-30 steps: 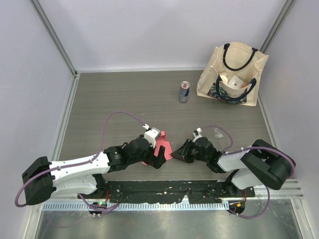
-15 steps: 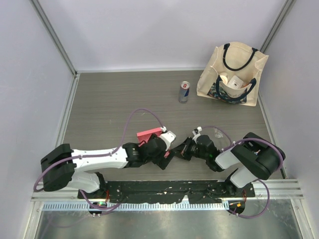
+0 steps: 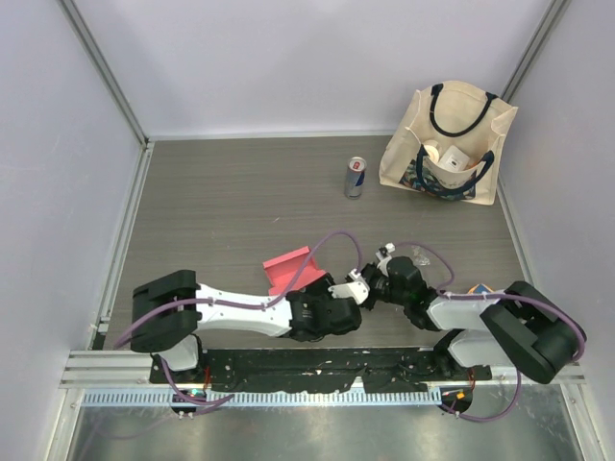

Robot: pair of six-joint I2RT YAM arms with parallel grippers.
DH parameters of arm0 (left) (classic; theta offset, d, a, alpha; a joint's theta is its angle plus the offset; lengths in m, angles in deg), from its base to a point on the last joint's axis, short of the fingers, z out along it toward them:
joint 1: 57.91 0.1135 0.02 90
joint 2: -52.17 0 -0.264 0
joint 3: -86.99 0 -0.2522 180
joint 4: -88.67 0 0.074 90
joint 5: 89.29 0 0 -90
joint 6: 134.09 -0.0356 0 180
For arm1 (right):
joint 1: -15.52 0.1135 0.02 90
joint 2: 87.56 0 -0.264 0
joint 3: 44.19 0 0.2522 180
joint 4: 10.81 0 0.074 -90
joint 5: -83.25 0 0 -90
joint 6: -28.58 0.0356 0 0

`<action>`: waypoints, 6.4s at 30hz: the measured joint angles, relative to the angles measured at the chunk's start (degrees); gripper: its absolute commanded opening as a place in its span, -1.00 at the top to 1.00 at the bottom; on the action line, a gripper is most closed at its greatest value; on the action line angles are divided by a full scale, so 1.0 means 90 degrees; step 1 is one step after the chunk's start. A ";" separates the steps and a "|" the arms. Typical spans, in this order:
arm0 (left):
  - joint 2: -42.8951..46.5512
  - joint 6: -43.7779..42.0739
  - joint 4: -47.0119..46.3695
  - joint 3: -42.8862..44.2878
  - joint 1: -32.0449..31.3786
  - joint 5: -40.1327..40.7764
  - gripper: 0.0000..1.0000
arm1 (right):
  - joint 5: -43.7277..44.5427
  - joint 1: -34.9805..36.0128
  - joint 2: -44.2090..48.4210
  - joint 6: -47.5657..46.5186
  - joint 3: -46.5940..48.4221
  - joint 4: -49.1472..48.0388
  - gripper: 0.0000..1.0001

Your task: Fold the paper box

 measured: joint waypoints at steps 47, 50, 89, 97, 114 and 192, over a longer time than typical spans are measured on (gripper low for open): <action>0.1406 0.9221 0.2934 0.1494 0.5323 -0.4131 1.00 | 0.2718 -0.4333 -0.0954 -0.6353 0.3606 0.6210 -0.33; 0.1341 0.9593 0.3147 0.1576 0.5491 -0.4201 1.00 | 0.2720 -0.4129 -0.0981 -0.6385 0.3604 0.6098 -0.14; 0.1372 1.1013 0.4369 0.1838 0.5969 -0.4017 0.99 | 0.3985 0.3075 -0.1671 -0.7810 0.4626 0.3206 0.69; 0.1384 1.1023 0.4442 0.1756 0.5969 -0.4104 1.00 | 0.4272 0.3058 -0.1877 -0.8942 0.4447 0.2050 0.36; 0.1678 1.1069 0.4454 0.1554 0.5969 -0.4187 1.00 | 0.4471 0.3228 0.0182 -0.8446 0.3400 0.2407 -0.30; 0.5202 0.6054 0.1481 -0.0814 0.5897 -0.2985 -0.94 | 0.2154 0.1365 -0.0240 -0.9245 0.3174 0.2912 0.98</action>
